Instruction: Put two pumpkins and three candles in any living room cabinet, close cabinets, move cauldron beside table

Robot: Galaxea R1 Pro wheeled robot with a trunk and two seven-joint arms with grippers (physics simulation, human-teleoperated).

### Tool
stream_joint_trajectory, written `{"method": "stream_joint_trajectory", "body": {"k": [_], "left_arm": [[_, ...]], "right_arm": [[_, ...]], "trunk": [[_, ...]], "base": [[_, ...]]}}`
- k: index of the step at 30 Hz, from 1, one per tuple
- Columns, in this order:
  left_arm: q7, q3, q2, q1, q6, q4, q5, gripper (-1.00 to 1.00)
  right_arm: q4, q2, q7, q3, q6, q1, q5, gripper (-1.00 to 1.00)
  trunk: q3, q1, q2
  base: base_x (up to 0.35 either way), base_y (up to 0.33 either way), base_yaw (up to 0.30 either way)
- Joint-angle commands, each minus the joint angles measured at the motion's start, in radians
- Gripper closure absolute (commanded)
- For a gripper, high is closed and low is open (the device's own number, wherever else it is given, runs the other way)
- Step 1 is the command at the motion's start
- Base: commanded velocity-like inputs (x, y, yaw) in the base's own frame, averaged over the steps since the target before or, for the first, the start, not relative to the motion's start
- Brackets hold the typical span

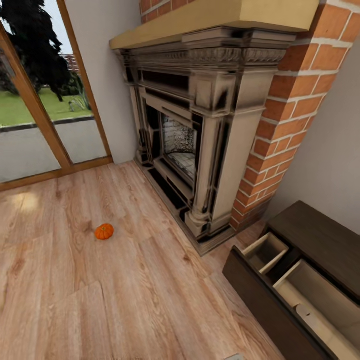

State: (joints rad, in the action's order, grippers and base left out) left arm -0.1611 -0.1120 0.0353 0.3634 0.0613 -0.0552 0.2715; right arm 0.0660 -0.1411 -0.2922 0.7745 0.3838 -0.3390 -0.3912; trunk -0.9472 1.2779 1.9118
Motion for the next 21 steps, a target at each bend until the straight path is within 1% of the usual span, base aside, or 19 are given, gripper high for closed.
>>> {"method": "stream_joint_trajectory", "body": {"k": [1,21], "left_arm": [[0.0,0.0,0.0,0.0,0.0,0.0,0.0,-1.0],[0.0,0.0,0.0,0.0,0.0,0.0,0.0,-1.0]], "right_arm": [[0.0,0.0,0.0,0.0,0.0,0.0,0.0,-1.0],[0.0,0.0,0.0,0.0,0.0,0.0,0.0,-1.0]], "trunk": [[0.0,0.0,0.0],[0.0,0.0,0.0]], "base": [[0.0,0.0,0.289],[0.0,0.0,0.289]]}}
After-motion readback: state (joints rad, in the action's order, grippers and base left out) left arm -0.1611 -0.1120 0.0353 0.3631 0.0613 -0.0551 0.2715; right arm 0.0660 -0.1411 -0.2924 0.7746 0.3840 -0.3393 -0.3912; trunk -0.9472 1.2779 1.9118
